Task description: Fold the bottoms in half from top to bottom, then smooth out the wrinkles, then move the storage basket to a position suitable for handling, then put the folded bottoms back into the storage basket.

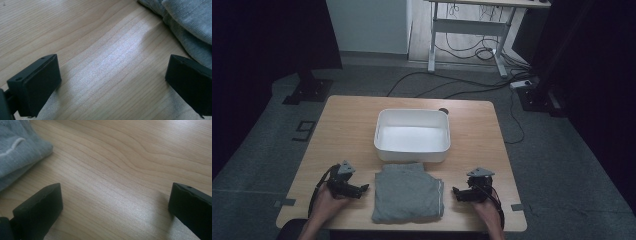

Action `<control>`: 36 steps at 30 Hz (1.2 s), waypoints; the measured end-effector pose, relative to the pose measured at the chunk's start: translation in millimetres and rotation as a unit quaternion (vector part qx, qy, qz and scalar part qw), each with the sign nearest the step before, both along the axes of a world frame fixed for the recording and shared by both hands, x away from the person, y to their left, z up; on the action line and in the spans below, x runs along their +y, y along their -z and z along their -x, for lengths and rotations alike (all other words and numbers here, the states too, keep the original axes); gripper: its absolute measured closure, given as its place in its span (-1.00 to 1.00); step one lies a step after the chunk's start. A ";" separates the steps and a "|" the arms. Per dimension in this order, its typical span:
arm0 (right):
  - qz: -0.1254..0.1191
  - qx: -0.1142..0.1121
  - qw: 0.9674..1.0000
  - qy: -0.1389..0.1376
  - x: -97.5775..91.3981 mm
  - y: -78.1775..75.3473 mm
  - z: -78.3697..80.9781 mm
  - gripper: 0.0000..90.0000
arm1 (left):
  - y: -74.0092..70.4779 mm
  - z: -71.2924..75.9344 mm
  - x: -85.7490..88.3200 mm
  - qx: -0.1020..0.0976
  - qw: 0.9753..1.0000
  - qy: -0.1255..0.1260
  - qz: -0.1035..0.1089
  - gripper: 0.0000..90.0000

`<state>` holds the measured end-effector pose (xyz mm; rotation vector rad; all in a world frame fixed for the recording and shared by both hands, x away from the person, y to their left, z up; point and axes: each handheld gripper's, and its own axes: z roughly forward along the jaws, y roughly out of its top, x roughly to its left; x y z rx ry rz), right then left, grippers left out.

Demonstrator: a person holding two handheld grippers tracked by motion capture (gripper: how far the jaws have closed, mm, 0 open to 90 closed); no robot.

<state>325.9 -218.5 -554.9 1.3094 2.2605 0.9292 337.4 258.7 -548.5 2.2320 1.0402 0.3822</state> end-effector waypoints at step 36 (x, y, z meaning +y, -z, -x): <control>-0.030 0.023 0.999 0.013 0.2 -8.2 5.6 -1.00 | -34.6 11.2 -7.1 -0.009 0.998 0.016 0.055 -1.00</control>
